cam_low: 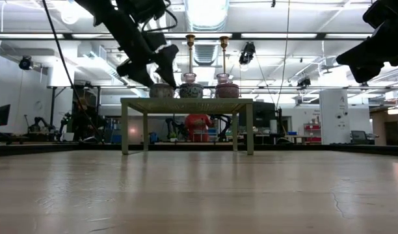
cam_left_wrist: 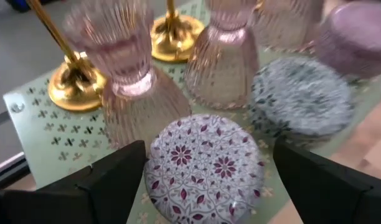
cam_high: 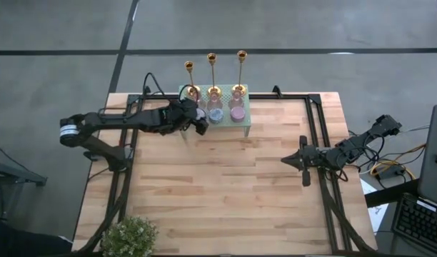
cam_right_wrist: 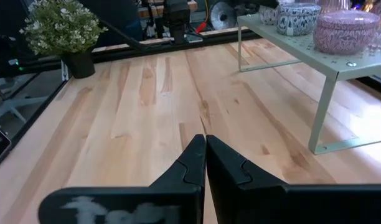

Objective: Pick & Place candle stick holders
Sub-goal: Put the pink scented candle on the shelf aligned with the purple and blue scented candles, then return to Home Position

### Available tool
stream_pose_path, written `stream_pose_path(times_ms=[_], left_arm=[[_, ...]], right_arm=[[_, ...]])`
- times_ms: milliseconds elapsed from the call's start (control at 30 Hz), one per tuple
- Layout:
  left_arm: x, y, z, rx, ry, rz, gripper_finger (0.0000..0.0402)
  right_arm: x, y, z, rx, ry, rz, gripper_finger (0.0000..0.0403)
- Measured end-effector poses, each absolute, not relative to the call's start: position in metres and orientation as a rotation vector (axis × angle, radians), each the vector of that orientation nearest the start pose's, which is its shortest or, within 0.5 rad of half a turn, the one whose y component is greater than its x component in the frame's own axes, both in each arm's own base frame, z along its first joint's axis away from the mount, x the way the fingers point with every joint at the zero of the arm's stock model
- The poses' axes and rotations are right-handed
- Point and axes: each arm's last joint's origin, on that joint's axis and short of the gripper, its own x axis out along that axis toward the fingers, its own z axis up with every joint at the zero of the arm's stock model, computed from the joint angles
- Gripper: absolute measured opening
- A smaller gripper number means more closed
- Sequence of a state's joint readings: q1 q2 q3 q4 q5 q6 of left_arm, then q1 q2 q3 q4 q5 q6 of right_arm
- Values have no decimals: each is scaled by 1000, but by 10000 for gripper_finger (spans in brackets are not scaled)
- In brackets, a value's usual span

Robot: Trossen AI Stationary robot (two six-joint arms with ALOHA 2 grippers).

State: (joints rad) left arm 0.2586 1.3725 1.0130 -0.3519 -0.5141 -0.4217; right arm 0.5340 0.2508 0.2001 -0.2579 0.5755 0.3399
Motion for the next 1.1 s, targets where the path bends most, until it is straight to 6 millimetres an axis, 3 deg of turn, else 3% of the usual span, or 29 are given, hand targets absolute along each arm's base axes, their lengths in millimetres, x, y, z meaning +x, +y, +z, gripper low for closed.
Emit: stream_pose_path(times_ms=[367,467,600,767,900,1100], left_arm=[[246,70,309,-247,472,806,341],[238,62,315,-217,480,755,311],[235,52,317,-196,474,713,240],[236,38,299,-171,498,642,115],[240,22,279,-132,476,476,19],[231,1,250,-145,307,254,8]], right_arm=[[94,37,191,149,241,-79,8],[94,37,191,150,240,-79,8],[94,37,192,141,233,-92,8],[95,36,194,240,188,-150,8],[95,34,195,213,169,-205,8],[93,33,197,149,158,-199,8]])
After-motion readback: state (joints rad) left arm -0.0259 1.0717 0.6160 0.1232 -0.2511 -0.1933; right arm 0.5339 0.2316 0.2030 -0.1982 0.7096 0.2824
